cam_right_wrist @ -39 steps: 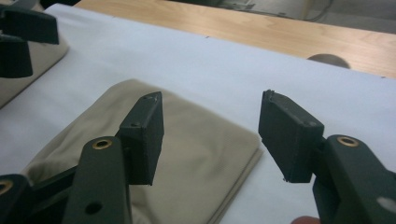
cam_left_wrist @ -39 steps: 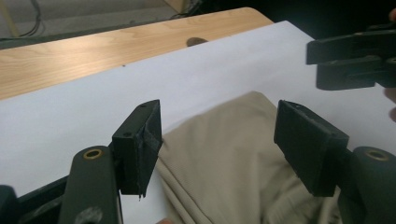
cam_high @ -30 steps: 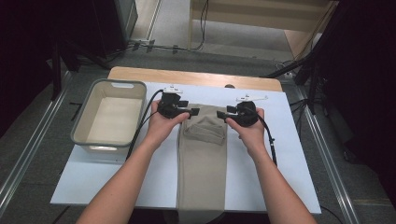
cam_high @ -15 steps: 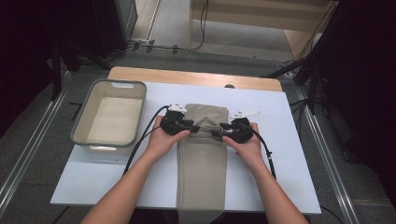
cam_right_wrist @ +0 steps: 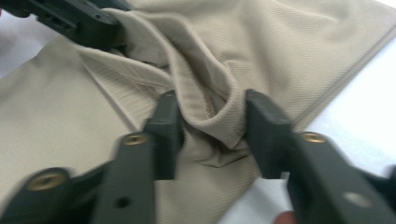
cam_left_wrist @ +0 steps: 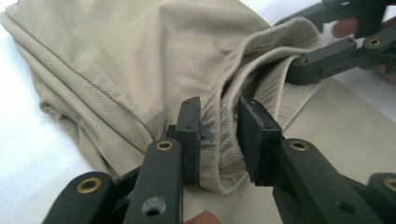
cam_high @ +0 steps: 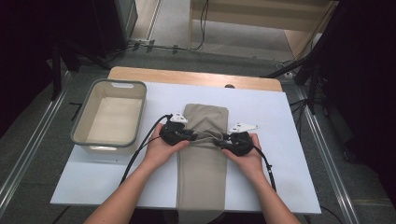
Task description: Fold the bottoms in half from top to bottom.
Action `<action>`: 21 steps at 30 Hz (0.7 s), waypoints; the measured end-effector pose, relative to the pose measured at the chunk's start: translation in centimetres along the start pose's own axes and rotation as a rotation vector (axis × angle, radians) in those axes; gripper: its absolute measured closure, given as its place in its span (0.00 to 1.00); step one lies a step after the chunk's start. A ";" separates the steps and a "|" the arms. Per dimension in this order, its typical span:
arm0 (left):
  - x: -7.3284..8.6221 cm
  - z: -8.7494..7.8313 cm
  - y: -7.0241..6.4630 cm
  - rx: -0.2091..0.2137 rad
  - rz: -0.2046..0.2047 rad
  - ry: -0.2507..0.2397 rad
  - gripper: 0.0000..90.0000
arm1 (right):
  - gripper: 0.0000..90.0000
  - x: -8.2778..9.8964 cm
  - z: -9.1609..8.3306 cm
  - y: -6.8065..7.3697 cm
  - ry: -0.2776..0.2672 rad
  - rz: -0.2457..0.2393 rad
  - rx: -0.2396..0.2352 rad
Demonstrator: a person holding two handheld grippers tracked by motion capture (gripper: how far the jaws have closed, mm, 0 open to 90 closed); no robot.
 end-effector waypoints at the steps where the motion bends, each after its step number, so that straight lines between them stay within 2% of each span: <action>1: 0.0 0.0 0.0 0.000 0.000 0.000 0.81 | 0.71 0.0 0.0 0.0 0.000 0.000 0.000; 2: 0.1 0.0 0.0 -0.006 -0.002 -0.005 0.83 | 0.78 0.0 0.0 0.3 -0.002 -0.026 0.015; 3: 0.2 0.0 -0.1 -0.004 0.001 -0.008 0.83 | 0.78 0.0 0.0 0.3 -0.002 -0.026 0.015; 4: 0.3 0.0 -0.2 -0.008 0.006 -0.007 0.90 | 0.86 0.0 -0.1 0.7 0.003 -0.053 0.035; 6: 0.3 0.0 -0.3 -0.018 0.004 -0.017 0.94 | 0.90 0.0 0.0 1.0 0.007 -0.076 0.057; 9: 0.2 -0.3 -0.5 -0.033 0.022 -0.023 0.96 | 0.90 -0.1 -0.1 1.1 0.001 -0.078 0.069; 15: -0.4 -1.4 -1.4 -0.013 0.039 -0.069 0.96 | 0.91 -0.6 -1.2 1.5 -0.049 -0.076 0.059; 21: -0.8 -2.6 -2.2 0.001 0.036 -0.113 0.96 | 0.91 -0.9 -2.3 2.3 -0.076 -0.080 0.050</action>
Point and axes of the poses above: each handheld gripper's, and its own axes: z roughly forward along the jaws, x roughly out of its underside, y roughly to its left, the point moved 8 cm from there along z, roughly forward along the jaws, and after that the axes turned 6 degrees about -y, right-handed, at the moved point
